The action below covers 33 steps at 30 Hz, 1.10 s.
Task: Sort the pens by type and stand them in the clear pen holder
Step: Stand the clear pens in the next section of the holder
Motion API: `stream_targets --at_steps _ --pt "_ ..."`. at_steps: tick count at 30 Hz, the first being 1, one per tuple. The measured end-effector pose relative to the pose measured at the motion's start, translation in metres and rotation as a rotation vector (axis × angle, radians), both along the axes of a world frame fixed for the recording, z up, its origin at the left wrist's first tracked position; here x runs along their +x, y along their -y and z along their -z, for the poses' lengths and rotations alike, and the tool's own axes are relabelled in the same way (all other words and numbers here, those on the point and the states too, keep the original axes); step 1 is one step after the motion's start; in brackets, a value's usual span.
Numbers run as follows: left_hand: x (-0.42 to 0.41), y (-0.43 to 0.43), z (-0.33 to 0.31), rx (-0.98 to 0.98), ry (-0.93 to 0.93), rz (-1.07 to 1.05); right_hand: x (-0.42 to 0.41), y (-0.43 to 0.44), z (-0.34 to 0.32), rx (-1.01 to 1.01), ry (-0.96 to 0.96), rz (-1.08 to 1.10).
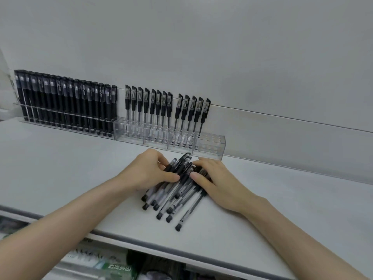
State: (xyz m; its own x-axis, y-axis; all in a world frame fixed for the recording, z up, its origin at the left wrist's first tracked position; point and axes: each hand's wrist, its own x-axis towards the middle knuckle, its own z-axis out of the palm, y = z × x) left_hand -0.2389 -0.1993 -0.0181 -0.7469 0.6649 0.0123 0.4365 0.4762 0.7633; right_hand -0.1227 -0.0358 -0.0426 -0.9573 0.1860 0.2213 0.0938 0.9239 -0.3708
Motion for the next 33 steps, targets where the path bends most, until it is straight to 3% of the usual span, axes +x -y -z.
stream_targets --at_steps 7,10,15,17,21,26,33 --pt "-0.006 0.002 -0.005 0.002 -0.017 0.050 0.001 0.003 -0.004 -0.009 0.006 0.025" --pt "-0.006 0.007 -0.004 0.122 0.048 0.097 0.004 0.007 -0.012 -0.072 -0.055 0.057" --pt "-0.004 0.004 -0.018 0.479 0.178 0.189 -0.005 0.019 -0.039 -0.447 -0.285 0.074" --pt "-0.001 -0.004 -0.021 0.552 0.178 0.205 -0.012 0.023 -0.051 -0.632 -0.402 0.088" --pt "-0.004 -0.026 -0.026 0.646 0.173 0.158 -0.024 0.020 -0.070 -0.806 -0.582 0.126" --pt "-0.018 -0.045 -0.035 0.703 0.192 0.146 -0.037 0.004 -0.085 -0.759 -0.696 0.152" --pt "-0.031 -0.053 -0.023 0.727 0.278 0.113 -0.047 -0.030 -0.097 -0.408 -0.865 0.253"
